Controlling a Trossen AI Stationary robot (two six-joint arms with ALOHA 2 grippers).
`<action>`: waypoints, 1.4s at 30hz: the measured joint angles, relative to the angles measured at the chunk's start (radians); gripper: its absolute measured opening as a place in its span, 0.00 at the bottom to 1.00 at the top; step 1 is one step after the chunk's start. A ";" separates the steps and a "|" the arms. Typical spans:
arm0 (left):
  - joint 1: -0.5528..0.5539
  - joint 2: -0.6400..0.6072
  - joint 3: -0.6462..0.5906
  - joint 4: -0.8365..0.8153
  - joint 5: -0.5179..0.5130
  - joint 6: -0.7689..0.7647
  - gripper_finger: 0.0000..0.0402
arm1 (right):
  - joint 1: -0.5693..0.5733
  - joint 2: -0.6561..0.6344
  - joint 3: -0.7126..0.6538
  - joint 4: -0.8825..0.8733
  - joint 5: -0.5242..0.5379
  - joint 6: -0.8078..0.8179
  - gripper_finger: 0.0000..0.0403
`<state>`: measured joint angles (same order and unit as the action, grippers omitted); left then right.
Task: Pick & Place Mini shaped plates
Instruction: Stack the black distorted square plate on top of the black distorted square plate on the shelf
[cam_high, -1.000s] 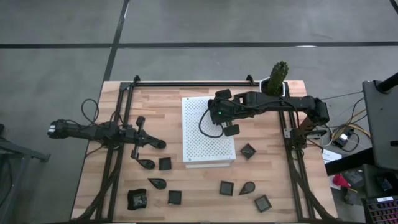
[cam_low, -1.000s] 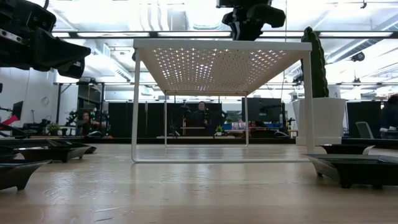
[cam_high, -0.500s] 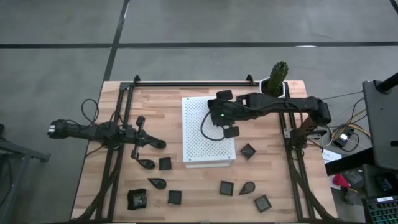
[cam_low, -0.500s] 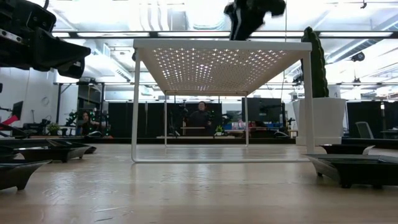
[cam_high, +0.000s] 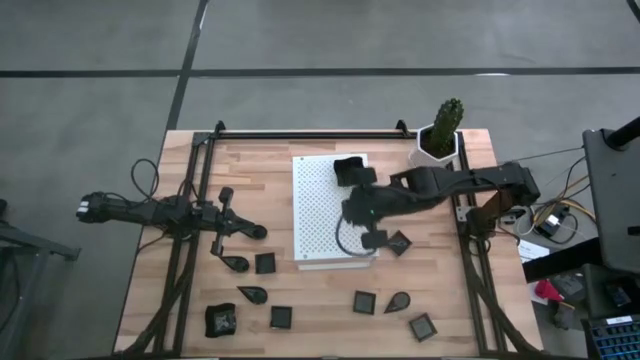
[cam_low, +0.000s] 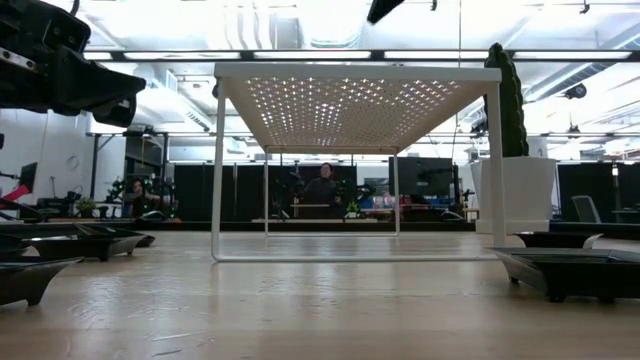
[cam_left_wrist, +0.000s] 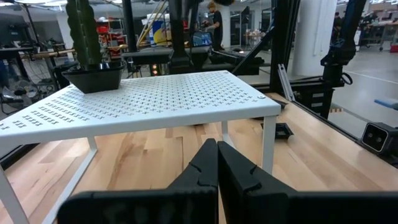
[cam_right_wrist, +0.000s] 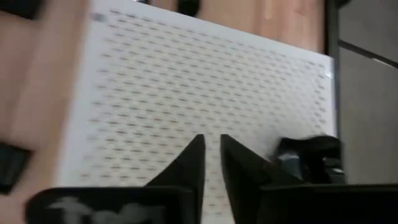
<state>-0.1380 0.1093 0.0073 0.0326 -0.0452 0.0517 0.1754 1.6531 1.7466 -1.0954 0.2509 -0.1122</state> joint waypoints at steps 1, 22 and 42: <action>0.000 0.000 0.000 0.000 0.000 0.000 0.00 | 0.018 0.000 0.000 0.000 -0.001 0.004 0.05; 0.000 0.000 0.000 0.000 -0.001 0.000 0.00 | 0.418 -0.013 -0.083 0.466 0.018 -0.053 0.02; -0.002 0.005 0.000 0.129 0.093 -0.456 0.00 | 0.527 -0.355 -0.684 0.912 0.143 0.079 0.02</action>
<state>-0.1402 0.1139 0.0074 0.1612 0.0474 -0.4038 0.7025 1.2979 1.0629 -0.1835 0.3939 -0.0333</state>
